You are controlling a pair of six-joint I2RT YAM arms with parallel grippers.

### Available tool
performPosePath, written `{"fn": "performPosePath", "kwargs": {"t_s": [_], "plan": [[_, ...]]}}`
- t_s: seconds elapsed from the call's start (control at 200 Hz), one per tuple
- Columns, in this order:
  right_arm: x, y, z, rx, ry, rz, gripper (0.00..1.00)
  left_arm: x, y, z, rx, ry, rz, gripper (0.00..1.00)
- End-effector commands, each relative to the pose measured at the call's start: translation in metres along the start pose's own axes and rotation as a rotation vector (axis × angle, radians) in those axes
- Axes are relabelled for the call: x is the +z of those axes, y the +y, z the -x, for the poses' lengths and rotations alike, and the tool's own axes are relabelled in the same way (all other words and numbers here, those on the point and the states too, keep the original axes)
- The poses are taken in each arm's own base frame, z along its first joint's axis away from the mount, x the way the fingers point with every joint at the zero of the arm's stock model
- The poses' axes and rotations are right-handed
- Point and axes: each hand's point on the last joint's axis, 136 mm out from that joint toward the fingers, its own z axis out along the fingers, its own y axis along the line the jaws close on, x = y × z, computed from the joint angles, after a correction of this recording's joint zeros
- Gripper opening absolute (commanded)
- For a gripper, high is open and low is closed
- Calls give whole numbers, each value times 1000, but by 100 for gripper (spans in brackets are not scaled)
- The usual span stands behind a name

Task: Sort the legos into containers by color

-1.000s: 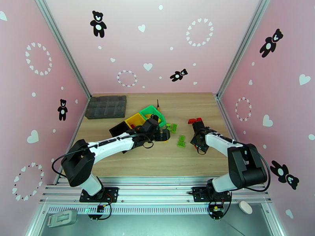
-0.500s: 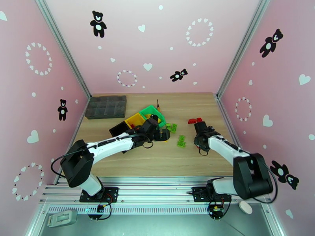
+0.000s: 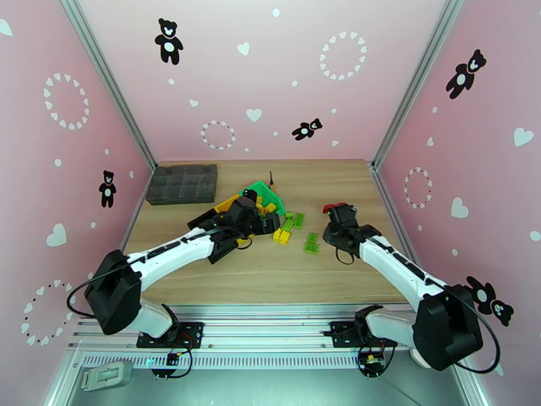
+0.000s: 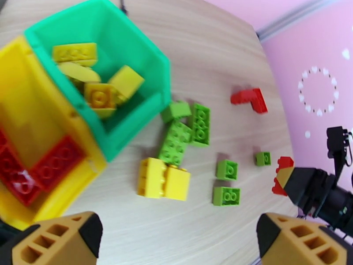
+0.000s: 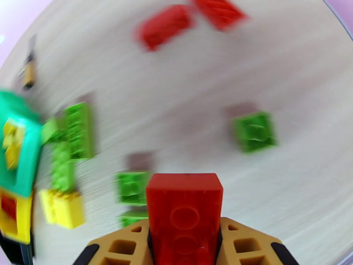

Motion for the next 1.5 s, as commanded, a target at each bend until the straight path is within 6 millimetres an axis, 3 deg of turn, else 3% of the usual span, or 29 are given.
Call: {"fn": "performPosePath", "kwargs": {"t_s": [0.0, 0.205, 0.345, 0.43, 0.455, 0.626, 0.846, 1.056, 1.321, 1.492], "plan": [[-2, 46, 8, -118, -22, 83, 15, -10, 20, 1, -43, -5, 26, 98], [-5, 157, -14, -390, 45, 279, 16, -27, 61, 12, -125, -42, 84, 98], [-2, 217, -34, -526, 104, 353, 15, -49, 86, 21, -177, -91, 117, 98], [-1, 244, -42, -573, 126, 392, 14, -67, 95, 34, -201, -136, 128, 98], [0, 251, -43, -586, 129, 396, 14, -67, 107, 25, -212, -122, 152, 98], [11, 285, -47, -627, 151, 422, 17, -91, 130, 29, -262, -163, 174, 98], [27, 315, -43, -640, 162, 435, 24, -93, 134, 25, -279, -156, 163, 98], [25, 323, -30, -650, 122, 422, 45, -89, 131, 24, -287, -148, 141, 98], [6, 313, -7, -639, 70, 413, 56, -85, 120, 27, -279, -141, 103, 98], [-3, 290, 14, -603, 42, 402, 56, -70, 99, 23, -222, -104, 93, 98]]}}
